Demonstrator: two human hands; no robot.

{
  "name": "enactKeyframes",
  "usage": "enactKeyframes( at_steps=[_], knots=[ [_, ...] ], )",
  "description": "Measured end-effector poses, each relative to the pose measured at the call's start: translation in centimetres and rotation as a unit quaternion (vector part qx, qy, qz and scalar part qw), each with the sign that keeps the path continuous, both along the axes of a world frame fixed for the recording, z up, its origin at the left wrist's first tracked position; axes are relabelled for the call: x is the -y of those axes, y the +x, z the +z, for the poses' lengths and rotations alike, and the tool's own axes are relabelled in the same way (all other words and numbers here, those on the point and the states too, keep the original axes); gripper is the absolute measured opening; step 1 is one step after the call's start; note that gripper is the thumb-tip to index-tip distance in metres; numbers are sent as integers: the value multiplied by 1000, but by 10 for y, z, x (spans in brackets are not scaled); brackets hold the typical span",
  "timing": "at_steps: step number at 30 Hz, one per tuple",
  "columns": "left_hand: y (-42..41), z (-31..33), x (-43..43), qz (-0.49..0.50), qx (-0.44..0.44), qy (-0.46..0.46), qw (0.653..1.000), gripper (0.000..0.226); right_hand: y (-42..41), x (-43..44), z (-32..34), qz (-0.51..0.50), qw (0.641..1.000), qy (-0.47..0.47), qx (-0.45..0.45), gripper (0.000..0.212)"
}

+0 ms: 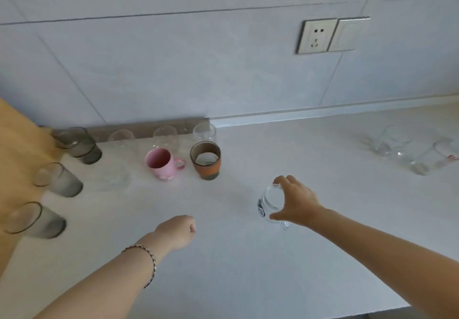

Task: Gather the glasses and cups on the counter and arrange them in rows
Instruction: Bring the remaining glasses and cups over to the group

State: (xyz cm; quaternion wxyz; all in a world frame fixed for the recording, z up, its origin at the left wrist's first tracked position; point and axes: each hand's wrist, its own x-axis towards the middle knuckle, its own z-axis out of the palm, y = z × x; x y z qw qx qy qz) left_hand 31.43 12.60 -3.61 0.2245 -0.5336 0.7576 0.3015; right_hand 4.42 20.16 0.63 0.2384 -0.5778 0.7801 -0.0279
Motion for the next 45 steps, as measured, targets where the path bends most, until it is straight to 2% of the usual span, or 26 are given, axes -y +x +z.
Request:
enactKeyframes(
  at_steps=[5,10,16,23,30,33,36,38,45],
  knots=[
    [137,1,6,71,11,17,997,25,143,44,-6,100,995,12,24,73],
    [229,-4,2,151,18,16,988,15,260,90,-13,169,984,15,56,74],
    [270,-12,-7,189,6,28,982,12,344,131,-22,185,980,8,67,74],
    [283,-17,-2,207,-16,30,978,20,382,149,-39,180,982,15,51,73],
    [278,-25,4,172,-12,31,984,11,381,141,-39,156,983,6,93,78],
    [260,-26,10,140,-6,23,990,10,356,130,-41,157,984,57,68,62],
    [227,-26,17,89,-11,20,996,9,311,110,-43,140,977,156,49,47],
    [197,-22,23,43,-15,17,999,10,272,93,-42,113,972,200,48,45],
    [51,13,32,-107,-32,6,994,6,117,17,-16,-28,973,227,43,44]
  ],
)
